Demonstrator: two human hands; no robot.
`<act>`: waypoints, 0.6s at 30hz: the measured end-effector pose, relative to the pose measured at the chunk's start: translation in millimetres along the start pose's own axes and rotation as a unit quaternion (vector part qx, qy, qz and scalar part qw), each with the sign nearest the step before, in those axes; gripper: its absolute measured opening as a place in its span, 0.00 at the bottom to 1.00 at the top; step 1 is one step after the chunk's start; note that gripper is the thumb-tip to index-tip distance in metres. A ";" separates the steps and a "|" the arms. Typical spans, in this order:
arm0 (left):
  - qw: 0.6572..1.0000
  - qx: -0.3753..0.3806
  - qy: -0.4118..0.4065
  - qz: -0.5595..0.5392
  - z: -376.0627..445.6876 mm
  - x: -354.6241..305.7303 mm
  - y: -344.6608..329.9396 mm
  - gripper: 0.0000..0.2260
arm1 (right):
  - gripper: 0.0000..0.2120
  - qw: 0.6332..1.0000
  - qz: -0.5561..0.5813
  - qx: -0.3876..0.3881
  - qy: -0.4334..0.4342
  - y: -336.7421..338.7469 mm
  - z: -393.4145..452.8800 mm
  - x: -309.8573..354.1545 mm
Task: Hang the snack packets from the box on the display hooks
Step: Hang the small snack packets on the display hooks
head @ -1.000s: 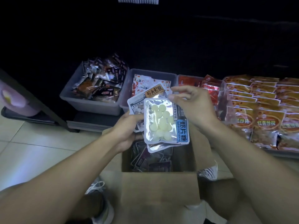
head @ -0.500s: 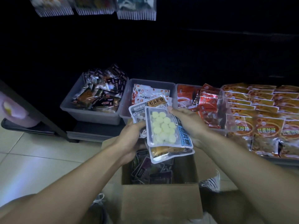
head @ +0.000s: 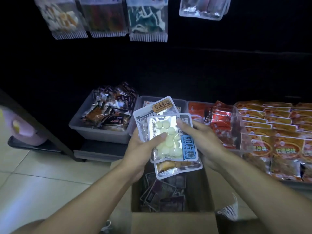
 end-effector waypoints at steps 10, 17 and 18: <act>0.995 -0.075 0.038 -0.062 -0.3 -3.5 -1.9 0.38 | 0.08 0.985 0.134 -0.109 -0.001 -3.0 0.2 -7.9; 0.984 0.031 0.092 -0.150 -9.5 10.8 -22.4 0.19 | 0.10 0.968 0.191 -0.163 0.010 -3.1 2.5 -13.0; 0.988 0.029 0.089 -0.126 -10.6 9.8 -21.5 0.18 | 0.11 0.966 0.197 -0.166 0.010 -2.3 2.8 -12.0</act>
Point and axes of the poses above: each hand's wrist, its own z-axis towards the middle knuckle, its own y-axis out of the back of the hand, x = y × z, the point moved 2 cm from there along z, towards the middle knuckle, and after that the axes turned 13 degrees about x, right-handed, at the moved point
